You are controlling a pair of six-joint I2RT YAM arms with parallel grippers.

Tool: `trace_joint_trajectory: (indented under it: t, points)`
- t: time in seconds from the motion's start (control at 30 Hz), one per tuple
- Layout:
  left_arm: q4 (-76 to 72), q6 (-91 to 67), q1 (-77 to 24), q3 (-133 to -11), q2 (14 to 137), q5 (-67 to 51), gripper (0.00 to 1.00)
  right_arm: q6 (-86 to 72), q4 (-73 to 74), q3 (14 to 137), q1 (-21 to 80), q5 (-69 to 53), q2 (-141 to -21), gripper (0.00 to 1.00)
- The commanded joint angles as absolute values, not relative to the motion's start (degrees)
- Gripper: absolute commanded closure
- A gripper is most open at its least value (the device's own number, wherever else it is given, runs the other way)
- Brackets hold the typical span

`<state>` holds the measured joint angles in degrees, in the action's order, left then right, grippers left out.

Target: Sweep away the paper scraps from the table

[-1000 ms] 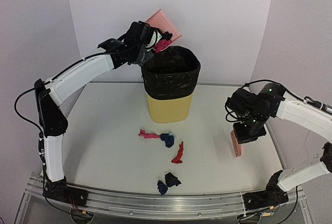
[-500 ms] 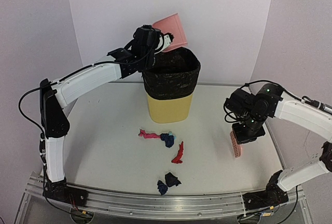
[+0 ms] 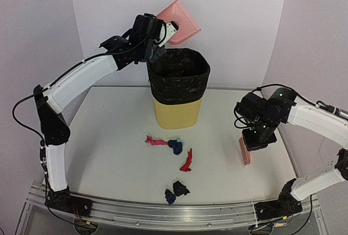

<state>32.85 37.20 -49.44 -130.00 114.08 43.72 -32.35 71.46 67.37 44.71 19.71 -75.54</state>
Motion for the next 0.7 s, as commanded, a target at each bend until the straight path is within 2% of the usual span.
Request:
trace_joint_trajectory:
  t: [0.0,0.13,0.33,0.5,0.67]
  points:
    - [42.8,11.0,-51.5,-121.9,99.2,29.8,1.00,-31.2,65.9,67.5,44.6,13.0,-72.0,1.00]
    - [47.4,-5.5,-52.4,-113.1,91.2,23.8,1.00,-32.8,53.9,64.2,44.6,3.3,-69.3,1.00]
    - [52.3,-26.1,-52.6,-97.4,81.0,21.6,1.00,-41.8,30.3,57.5,44.6,-11.2,-68.3,1.00]
    - [60.6,-38.7,-53.0,-87.3,76.1,21.1,1.00,-54.7,7.9,52.9,44.8,-16.9,-75.2,1.00]
    - [62.7,-46.1,-53.0,-78.5,71.7,17.7,1.00,-62.9,-5.8,53.3,47.2,-16.1,-83.7,1.00]
